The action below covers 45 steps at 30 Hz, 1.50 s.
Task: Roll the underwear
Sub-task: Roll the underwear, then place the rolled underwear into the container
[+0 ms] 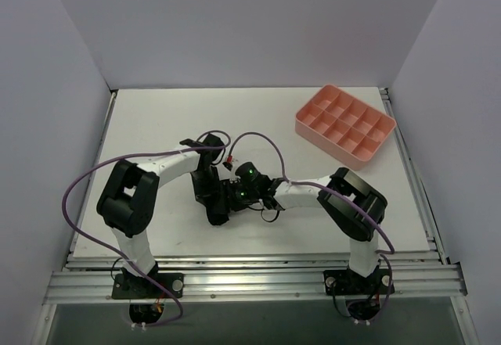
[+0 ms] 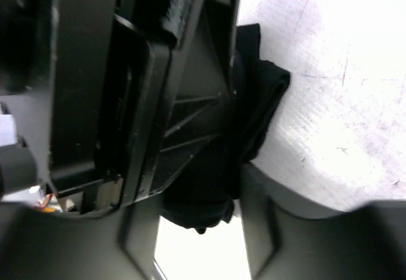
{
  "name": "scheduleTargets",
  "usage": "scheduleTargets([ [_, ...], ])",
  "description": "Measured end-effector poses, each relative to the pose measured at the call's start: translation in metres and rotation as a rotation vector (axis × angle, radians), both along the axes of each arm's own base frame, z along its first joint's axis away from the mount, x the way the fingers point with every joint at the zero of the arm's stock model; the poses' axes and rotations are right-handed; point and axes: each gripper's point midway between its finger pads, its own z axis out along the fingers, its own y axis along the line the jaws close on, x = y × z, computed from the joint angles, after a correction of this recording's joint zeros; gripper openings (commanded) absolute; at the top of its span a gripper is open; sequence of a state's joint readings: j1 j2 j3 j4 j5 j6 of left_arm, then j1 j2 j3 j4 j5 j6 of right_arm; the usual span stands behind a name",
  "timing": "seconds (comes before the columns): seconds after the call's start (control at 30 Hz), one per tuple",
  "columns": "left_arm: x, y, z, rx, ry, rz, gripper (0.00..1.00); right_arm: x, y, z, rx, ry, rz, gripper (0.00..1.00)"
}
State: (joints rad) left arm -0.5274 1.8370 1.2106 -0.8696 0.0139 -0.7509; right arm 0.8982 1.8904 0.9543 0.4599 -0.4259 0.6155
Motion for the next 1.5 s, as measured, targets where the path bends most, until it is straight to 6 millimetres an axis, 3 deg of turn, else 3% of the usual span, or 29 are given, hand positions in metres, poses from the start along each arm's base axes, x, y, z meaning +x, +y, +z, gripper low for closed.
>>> scheduleTargets([
  [0.17,-0.003,0.004,0.001,0.026,0.003,0.001,0.40,-0.003,0.002,-0.004,-0.004,0.007,-0.046,0.07],
  [0.27,-0.003,0.006,0.001,0.039,-0.001,0.002,0.48,-0.003,0.001,-0.004,0.001,0.019,-0.064,0.00],
  [0.57,-0.001,0.010,0.013,0.008,0.026,0.067,0.57,-0.005,0.005,-0.004,0.013,0.024,-0.083,0.00],
  [0.73,0.017,0.010,0.040,-0.095,-0.007,0.137,0.59,-0.006,0.003,-0.004,0.024,0.029,-0.098,0.00],
  [0.9,0.031,0.028,0.063,-0.170,-0.042,0.221,0.59,-0.009,-0.003,-0.002,0.015,0.036,-0.110,0.00],
  [1.1,0.045,0.059,0.094,-0.200,-0.124,0.283,0.60,-0.011,-0.026,0.003,-0.050,0.068,-0.148,0.00],
  [1.3,0.048,0.068,0.130,-0.268,-0.239,0.254,0.59,-0.003,-0.056,0.011,-0.117,0.091,-0.215,0.00],
  [1.5,0.026,0.064,0.117,-0.310,-0.202,0.192,0.59,0.003,-0.076,0.025,-0.167,0.076,-0.256,0.00],
])
